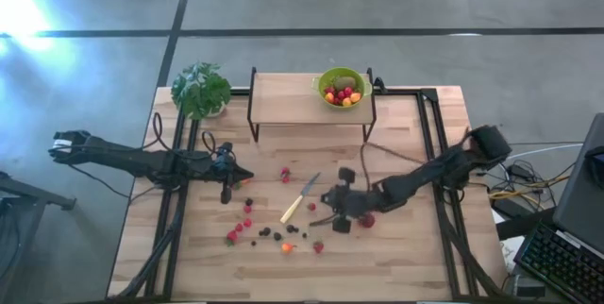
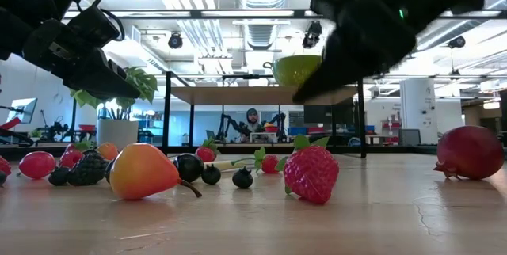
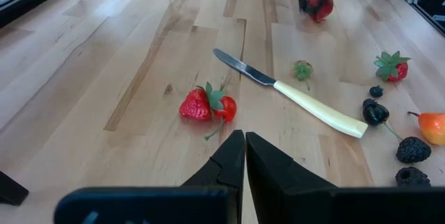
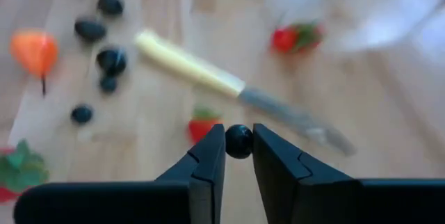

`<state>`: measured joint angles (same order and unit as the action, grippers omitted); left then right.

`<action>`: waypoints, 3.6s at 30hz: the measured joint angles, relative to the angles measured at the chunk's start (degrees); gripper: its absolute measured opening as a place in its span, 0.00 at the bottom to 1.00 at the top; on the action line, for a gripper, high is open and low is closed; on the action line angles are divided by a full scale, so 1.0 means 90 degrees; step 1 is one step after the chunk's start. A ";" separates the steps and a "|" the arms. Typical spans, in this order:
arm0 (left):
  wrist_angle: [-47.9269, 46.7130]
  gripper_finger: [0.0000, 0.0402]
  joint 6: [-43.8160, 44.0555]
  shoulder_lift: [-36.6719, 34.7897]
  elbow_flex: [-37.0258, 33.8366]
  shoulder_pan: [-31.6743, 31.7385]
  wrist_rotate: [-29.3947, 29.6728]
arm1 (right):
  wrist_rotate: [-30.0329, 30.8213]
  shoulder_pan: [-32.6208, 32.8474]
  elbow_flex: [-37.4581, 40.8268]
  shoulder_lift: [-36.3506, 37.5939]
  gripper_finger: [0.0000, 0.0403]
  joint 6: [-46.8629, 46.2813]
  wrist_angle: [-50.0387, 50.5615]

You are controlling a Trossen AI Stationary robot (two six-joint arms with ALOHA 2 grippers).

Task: Pick & Place Fruit
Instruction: Put the blueberry into the strainer bowl, then put the strawberry into the strainer bowl

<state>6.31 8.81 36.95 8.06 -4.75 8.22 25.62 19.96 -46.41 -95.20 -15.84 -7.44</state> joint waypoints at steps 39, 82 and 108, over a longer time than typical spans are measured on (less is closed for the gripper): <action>0.0004 0.05 0.0000 0.0000 -0.0001 0.0001 0.0001 | -0.0231 -0.4749 -0.0005 0.2838 0.15 0.1302 0.0473; 0.0005 0.05 -0.0001 0.0000 -0.0001 0.0000 -0.0001 | -0.0515 -0.4947 -0.0410 0.2829 0.45 0.1219 0.0697; 0.0005 0.05 0.0000 0.0001 0.0000 0.0000 -0.0001 | -0.1236 -0.1680 -0.0635 0.2817 0.42 0.1081 0.1322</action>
<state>6.35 8.81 36.96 8.07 -4.75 8.21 14.50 4.84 -52.13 -69.84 -6.11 4.46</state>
